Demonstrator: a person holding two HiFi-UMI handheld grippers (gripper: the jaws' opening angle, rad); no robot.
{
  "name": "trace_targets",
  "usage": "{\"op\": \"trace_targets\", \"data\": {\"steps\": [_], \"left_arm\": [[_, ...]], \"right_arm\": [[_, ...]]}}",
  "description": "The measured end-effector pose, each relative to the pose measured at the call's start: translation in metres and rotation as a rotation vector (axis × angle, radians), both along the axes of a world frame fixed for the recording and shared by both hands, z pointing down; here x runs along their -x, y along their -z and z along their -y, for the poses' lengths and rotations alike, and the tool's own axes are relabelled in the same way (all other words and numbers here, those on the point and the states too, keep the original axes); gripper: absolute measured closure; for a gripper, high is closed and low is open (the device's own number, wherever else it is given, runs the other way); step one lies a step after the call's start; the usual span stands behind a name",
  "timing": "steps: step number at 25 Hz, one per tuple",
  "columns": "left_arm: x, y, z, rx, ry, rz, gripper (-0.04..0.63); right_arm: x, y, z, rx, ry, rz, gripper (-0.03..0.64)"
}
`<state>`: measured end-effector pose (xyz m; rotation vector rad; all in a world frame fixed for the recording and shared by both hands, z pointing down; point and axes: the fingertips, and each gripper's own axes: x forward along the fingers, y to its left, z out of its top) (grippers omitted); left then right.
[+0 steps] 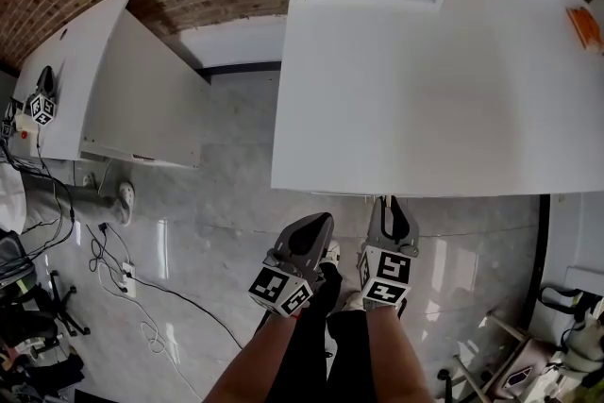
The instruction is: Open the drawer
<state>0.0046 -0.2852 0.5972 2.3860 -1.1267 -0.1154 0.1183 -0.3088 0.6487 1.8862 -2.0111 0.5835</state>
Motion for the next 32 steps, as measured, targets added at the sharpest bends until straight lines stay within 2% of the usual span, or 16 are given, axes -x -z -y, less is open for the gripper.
{"op": "trace_targets", "data": {"steps": [5, 19, 32], "left_arm": [[0.01, 0.008, -0.008, -0.011, 0.007, 0.024, 0.592], [0.045, 0.004, -0.051, 0.007, 0.13, 0.059, 0.594], [0.071, -0.003, -0.082, -0.016, 0.185, 0.084, 0.594]], "right_arm": [[0.0, 0.001, -0.01, 0.005, 0.007, -0.014, 0.531], [0.004, 0.002, -0.047, 0.015, 0.046, -0.05, 0.531], [0.005, 0.001, -0.084, 0.021, 0.055, -0.072, 0.532]]}}
